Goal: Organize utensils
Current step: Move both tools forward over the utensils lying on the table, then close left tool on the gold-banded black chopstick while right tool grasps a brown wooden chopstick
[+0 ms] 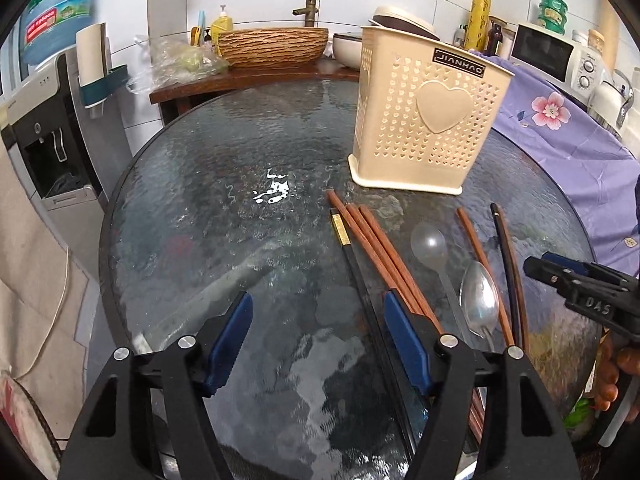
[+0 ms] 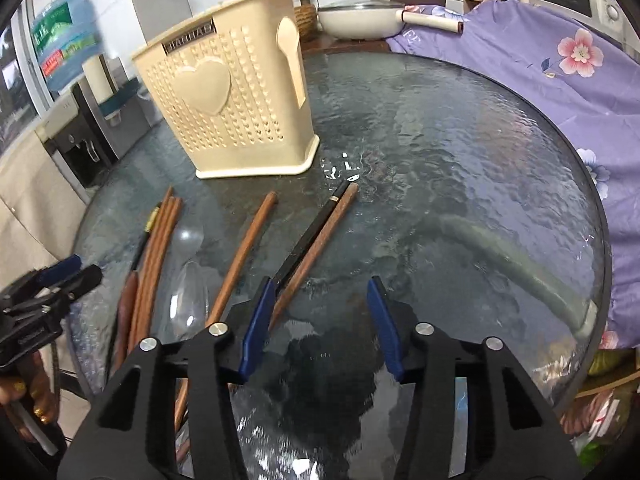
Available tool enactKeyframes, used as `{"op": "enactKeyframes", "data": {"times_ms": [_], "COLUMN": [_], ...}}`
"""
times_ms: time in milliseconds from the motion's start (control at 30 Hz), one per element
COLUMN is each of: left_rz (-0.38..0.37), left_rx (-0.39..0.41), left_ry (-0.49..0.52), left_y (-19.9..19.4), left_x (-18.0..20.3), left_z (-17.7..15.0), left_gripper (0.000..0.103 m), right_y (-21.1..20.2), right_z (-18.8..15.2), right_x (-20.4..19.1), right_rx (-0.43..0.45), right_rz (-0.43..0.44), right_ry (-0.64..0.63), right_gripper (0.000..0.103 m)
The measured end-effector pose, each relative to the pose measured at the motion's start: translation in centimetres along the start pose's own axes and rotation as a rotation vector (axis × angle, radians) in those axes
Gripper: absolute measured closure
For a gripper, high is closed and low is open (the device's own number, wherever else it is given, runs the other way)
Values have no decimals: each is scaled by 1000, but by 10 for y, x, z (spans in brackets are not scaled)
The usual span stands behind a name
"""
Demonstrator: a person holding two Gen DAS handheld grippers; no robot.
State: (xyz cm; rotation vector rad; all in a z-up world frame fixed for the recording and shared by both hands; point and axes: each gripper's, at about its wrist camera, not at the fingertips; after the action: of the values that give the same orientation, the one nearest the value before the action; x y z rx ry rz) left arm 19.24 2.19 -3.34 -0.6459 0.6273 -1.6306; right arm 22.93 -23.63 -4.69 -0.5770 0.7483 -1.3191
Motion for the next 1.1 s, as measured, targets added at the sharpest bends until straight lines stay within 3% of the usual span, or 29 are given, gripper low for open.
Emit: {"op": "enactKeyframes", "data": {"times_ms": [300, 367, 467, 633, 933, 1100], "left_rz": [6, 3, 1, 5, -21, 1], "left_rx": [-17, -19, -22, -38, -96, -140], "left_ry": [-14, -14, -3, 0, 42, 80], "left_y": [11, 13, 14, 21, 41, 56], "left_x": [-6, -5, -2, -2, 13, 20], "left_z": [7, 9, 11, 15, 27, 31], "left_gripper": [37, 37, 37, 37, 56, 64], "right_y": [16, 19, 20, 19, 19, 22], "right_z": [6, 8, 11, 15, 23, 31], "right_x": [-18, -23, -18, -10, 3, 8], "right_rx": [-33, -39, -55, -83, -89, -98], "right_rz": [-61, -78, -64, -46, -26, -20], "right_ry": [-103, -152, -174, -226, -266, -254], "right_gripper": [68, 75, 81, 82, 82, 82]}}
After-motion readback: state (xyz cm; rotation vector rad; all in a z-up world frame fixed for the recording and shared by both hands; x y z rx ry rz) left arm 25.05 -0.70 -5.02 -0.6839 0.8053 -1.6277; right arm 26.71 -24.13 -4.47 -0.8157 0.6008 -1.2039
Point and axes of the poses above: each gripper's, at about its wrist camera, not at the fingertips, and y roughly the way its jaws point, x to its right, z to its top, and after that the axes turned 2 degrees about x, right-handed
